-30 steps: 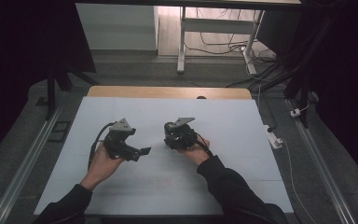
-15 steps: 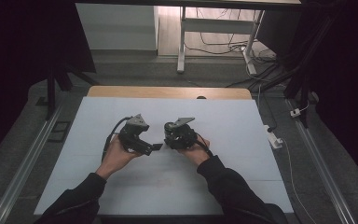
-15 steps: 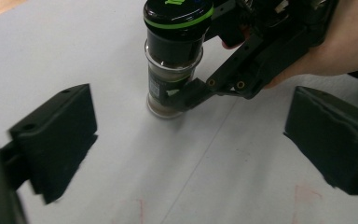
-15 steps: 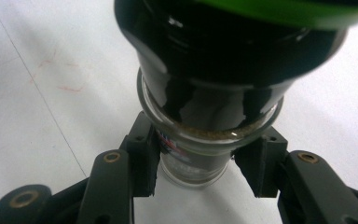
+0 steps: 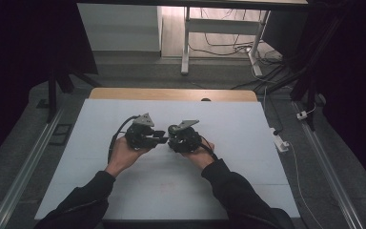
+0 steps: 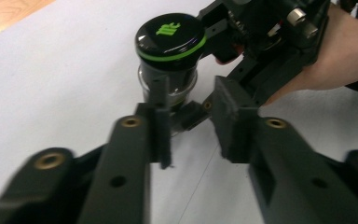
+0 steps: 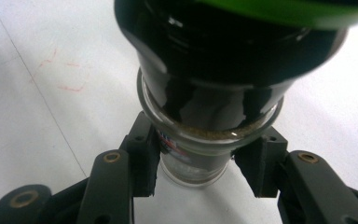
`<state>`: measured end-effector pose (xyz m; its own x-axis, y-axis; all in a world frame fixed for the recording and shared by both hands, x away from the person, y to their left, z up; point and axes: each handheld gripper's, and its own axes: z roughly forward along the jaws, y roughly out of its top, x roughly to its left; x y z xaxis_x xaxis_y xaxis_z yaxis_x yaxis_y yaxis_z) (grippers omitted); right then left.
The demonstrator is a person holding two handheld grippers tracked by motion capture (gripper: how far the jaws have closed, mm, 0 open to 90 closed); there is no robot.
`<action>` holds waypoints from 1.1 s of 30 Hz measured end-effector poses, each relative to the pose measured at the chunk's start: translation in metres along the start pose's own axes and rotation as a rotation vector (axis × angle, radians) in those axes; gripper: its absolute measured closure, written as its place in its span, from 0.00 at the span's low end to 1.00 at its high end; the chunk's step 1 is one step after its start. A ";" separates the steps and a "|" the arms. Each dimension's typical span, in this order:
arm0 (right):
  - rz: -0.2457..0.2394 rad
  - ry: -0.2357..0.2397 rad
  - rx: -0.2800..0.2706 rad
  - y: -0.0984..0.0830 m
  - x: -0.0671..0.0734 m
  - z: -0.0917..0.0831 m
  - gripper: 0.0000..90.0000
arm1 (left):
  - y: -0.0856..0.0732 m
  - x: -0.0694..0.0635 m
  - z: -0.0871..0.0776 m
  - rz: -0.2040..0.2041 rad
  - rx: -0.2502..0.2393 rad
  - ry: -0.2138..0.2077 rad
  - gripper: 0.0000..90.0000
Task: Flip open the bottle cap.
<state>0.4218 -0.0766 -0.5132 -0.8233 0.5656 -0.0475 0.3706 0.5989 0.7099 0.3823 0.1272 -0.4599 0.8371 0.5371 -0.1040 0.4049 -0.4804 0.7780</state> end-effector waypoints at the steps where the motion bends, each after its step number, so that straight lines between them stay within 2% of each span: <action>1: 0.000 0.000 0.000 0.000 0.000 0.000 0.58 | 0.001 -0.001 0.001 -0.001 -0.004 -0.010 0.85; 4: 0.000 -0.001 0.001 0.000 0.000 0.000 0.58 | 0.002 -0.002 0.002 0.003 -0.002 -0.019 0.98; 5: 0.000 -0.001 0.001 0.000 0.000 0.000 0.58 | 0.004 -0.004 0.004 0.008 -0.001 -0.011 0.99; 12: 0.000 -0.002 0.002 0.000 0.000 0.000 0.58 | 0.008 -0.005 0.012 -0.006 0.020 -0.007 0.99; 17: -0.006 -0.005 0.002 0.000 0.000 0.000 0.58 | 0.010 -0.005 0.011 -0.016 0.007 0.014 0.99; 22: -0.005 -0.006 0.004 0.000 0.001 0.000 0.58 | 0.011 -0.004 0.014 -0.018 0.015 0.023 0.99; 33: -0.003 -0.007 -0.001 -0.001 0.000 0.000 0.58 | 0.019 0.000 0.008 -0.023 -0.015 0.043 0.99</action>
<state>0.4213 -0.0768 -0.5137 -0.8213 0.5678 -0.0550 0.3673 0.6001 0.7106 0.3927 0.1123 -0.4506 0.8106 0.5778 -0.0956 0.4183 -0.4569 0.7850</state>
